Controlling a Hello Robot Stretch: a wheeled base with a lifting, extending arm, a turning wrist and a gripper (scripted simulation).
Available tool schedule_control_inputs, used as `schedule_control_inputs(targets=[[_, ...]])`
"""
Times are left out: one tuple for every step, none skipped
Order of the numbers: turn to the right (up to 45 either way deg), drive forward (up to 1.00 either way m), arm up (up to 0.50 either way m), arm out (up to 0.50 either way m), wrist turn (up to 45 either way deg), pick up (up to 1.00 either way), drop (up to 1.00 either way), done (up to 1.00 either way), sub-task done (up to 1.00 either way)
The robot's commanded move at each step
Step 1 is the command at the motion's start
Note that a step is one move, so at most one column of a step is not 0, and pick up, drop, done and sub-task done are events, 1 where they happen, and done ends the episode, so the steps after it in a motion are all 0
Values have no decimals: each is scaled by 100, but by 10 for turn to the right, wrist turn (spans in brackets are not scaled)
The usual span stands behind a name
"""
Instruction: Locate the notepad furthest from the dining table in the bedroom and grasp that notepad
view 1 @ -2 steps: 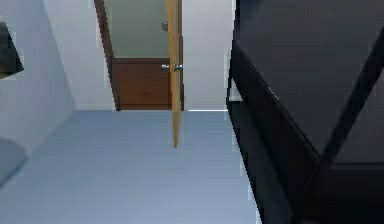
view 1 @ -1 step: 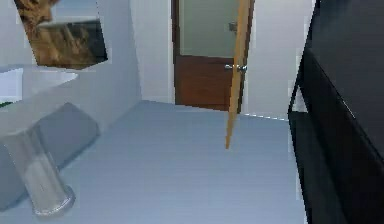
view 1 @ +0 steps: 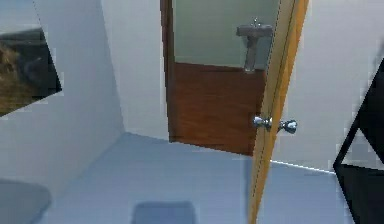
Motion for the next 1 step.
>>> schedule_control_inputs(targets=[[-30,0,0,0,0,0,0,0,0]])
